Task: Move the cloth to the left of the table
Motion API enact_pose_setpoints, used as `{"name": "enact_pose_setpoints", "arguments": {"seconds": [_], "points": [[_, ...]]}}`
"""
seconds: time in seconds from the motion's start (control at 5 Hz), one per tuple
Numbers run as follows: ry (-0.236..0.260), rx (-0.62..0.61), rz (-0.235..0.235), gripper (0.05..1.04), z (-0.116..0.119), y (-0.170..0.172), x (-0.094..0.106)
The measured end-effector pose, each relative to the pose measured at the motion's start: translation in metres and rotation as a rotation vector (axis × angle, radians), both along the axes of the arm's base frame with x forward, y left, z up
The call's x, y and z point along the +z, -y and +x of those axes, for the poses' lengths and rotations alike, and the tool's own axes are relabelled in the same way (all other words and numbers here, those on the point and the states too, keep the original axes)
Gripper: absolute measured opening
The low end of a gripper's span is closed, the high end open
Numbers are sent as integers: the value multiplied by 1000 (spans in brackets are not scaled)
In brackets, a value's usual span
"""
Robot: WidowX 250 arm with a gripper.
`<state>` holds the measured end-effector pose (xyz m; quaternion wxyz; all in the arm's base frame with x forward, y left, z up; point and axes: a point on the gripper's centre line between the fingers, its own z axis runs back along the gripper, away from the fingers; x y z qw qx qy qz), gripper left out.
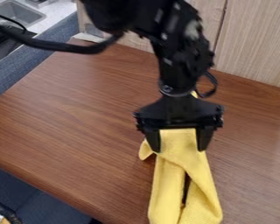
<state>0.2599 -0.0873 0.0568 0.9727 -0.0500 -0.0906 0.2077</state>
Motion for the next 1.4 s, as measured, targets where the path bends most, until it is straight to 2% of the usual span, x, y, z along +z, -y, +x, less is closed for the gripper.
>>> {"name": "enact_pose_setpoints", "arguments": {"seconds": [0.4,0.6,1.0,1.2,1.4], "points": [[-25,51,43,999,3,-3,-35],[-19,90,35,999,7,-10,-40],[-18,178,22,999,34,-37,-39],[-7,244,39,999,50,-70,-35],[-1,338,57,999,57,-105,-28]]}}
